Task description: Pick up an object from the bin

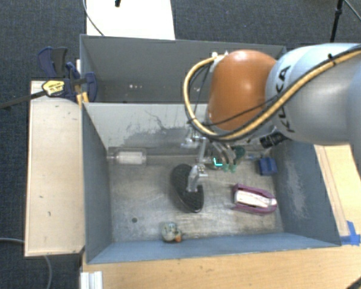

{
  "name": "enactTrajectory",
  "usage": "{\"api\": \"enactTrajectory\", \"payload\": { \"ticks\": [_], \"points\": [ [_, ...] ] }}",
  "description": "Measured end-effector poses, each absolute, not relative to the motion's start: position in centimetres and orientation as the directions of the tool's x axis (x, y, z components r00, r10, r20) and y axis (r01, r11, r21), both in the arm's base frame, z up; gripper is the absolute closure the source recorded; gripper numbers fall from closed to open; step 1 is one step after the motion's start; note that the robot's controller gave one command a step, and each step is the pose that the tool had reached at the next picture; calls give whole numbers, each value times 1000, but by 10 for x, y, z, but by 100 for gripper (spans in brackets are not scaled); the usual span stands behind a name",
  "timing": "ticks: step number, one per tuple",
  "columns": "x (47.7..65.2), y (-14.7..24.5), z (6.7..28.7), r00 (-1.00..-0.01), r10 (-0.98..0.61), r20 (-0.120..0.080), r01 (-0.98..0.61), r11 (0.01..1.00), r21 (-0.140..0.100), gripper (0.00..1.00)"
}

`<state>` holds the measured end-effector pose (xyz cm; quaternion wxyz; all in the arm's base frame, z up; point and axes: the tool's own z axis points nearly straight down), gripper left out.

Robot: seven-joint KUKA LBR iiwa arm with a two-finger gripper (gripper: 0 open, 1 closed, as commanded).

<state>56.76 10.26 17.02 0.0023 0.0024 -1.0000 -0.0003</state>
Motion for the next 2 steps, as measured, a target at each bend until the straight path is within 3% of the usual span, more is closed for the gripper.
{"api": "enactTrajectory", "payload": {
  "ticks": [1, 2],
  "points": [
    [547, 68, 79, -976, 215, 11, 215, 977, 5, 0],
    [550, 65, 76, -976, 219, -13, 219, 976, 5, 100]
  ]
}}
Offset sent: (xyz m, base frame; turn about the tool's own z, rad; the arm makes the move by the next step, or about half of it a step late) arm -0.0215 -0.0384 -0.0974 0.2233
